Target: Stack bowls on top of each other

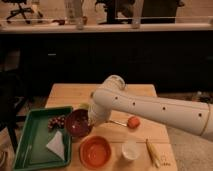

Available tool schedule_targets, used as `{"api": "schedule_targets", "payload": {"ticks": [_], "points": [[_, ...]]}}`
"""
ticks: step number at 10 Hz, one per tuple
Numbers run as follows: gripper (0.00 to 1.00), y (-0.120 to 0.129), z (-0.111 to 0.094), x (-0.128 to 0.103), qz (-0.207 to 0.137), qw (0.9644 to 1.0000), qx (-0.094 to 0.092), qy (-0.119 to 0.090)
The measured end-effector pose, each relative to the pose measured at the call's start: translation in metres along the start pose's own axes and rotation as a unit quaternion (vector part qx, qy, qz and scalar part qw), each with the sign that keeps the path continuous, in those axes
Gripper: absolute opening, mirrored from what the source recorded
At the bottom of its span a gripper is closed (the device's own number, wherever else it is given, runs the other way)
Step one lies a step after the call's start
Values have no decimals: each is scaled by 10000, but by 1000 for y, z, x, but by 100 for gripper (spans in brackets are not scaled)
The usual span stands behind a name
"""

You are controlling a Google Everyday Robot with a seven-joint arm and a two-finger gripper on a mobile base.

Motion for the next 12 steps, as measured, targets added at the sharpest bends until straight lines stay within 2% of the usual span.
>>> {"api": "schedule_targets", "payload": {"ticks": [2,4,6,9,11,12], "points": [[0,-6,7,-14,-413,9985,-199,-303],[0,-6,10,-35,-805,9947,-375,-517],[0,1,10,-51,-1121,9901,-455,-713],[0,28,4,-62,-1261,9878,-405,-817],[0,46,1,-63,-1254,9883,-310,-810],[0,51,1,-63,-1259,9891,-200,-738]]}}
